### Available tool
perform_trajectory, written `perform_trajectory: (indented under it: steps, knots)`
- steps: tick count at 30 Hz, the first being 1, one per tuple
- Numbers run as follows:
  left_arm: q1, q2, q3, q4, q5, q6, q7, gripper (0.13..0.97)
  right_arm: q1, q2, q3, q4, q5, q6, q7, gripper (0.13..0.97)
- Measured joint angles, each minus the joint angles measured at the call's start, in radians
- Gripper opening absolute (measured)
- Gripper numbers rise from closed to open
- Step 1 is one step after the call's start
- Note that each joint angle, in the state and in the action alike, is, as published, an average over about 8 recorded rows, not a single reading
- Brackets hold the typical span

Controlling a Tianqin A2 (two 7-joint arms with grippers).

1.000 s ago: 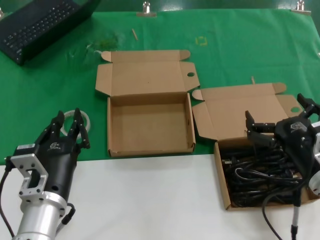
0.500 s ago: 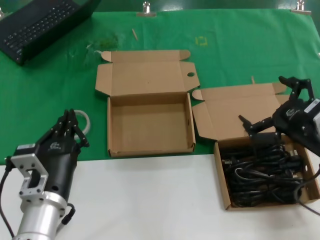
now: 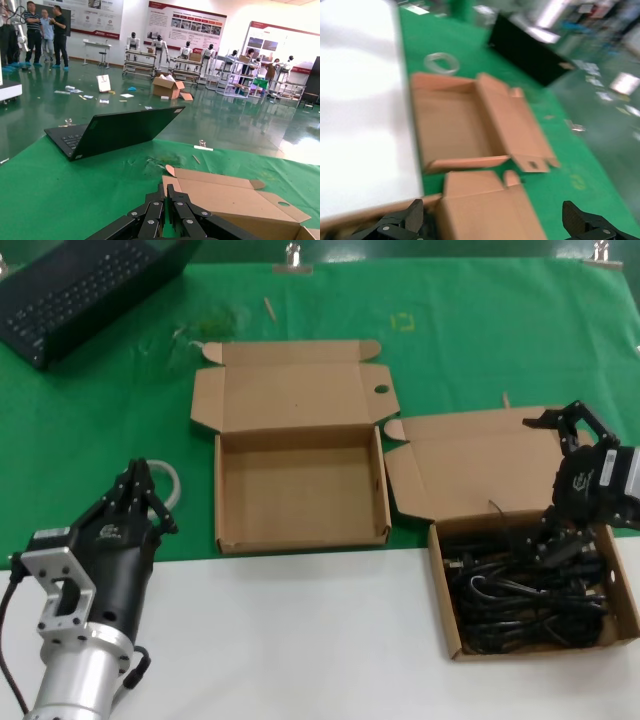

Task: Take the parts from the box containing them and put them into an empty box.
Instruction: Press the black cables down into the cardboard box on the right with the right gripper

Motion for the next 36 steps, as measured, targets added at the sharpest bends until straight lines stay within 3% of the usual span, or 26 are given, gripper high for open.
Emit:
perform_trajectory:
  steps: [8, 17, 25, 36]
  knots:
    - [0.0, 0.0, 0.0, 0.0, 0.0, 0.0, 0.0, 0.156, 0.195, 0.018, -0.099, -0.076, -0.02, -0.311, -0.143, 0.966]
    - [0.0, 0.0, 0.0, 0.0, 0.0, 0.0, 0.0, 0.156, 0.383, -0.032, -0.221, -0.207, -0.14, -0.538, -0.176, 0.966]
    - [0.0, 0.0, 0.0, 0.0, 0.0, 0.0, 0.0, 0.156, 0.451, -0.09, -0.3, -0.31, -0.248, -0.605, -0.186, 0.966]
    - [0.0, 0.0, 0.0, 0.0, 0.0, 0.0, 0.0, 0.156, 0.489, -0.195, -0.335, -0.413, -0.306, -0.576, -0.204, 0.966]
